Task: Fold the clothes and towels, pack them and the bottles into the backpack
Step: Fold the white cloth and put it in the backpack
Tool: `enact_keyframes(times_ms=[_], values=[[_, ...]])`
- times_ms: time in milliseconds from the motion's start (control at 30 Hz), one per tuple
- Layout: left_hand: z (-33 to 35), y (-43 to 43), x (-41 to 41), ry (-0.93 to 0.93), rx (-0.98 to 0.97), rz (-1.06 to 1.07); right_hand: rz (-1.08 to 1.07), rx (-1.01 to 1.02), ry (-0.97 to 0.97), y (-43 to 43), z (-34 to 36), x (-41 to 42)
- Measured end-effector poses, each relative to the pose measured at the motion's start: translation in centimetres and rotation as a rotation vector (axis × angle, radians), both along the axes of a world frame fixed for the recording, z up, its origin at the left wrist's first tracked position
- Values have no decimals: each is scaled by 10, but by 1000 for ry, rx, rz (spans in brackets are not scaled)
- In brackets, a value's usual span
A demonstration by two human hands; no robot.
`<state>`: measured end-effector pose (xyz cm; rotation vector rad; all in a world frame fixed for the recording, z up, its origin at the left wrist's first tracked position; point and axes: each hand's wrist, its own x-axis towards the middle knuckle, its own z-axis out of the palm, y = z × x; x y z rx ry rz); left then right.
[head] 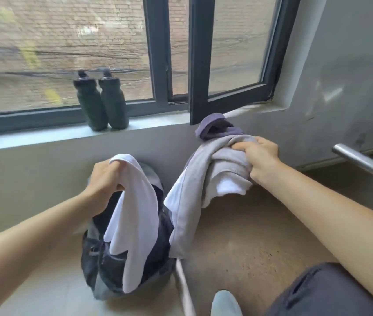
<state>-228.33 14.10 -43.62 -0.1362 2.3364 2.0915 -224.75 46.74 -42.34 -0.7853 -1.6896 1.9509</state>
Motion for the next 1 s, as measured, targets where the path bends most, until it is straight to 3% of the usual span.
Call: enact_keyframes(times_ms=[167,300,567,733,867,1000], values=[[-28,-34,-39,-147,161,267,170,-103,-55,-35,-30,-47],[-29,-51,-56,-228,268,330,366,-168,-87,-42,-52,-65],[-14,-51,-37,-110,232,319,737,-60,-86,-43,-38,-37],[-15,-56,0,-123,193,193,746,150,-185,-52,-38,-6],[-26,-48,33,-163,116,53,732,286,-314,-80,-79,13],[-37,-52,47,-170,63,-40,741,280,-501,-88,-159,45]])
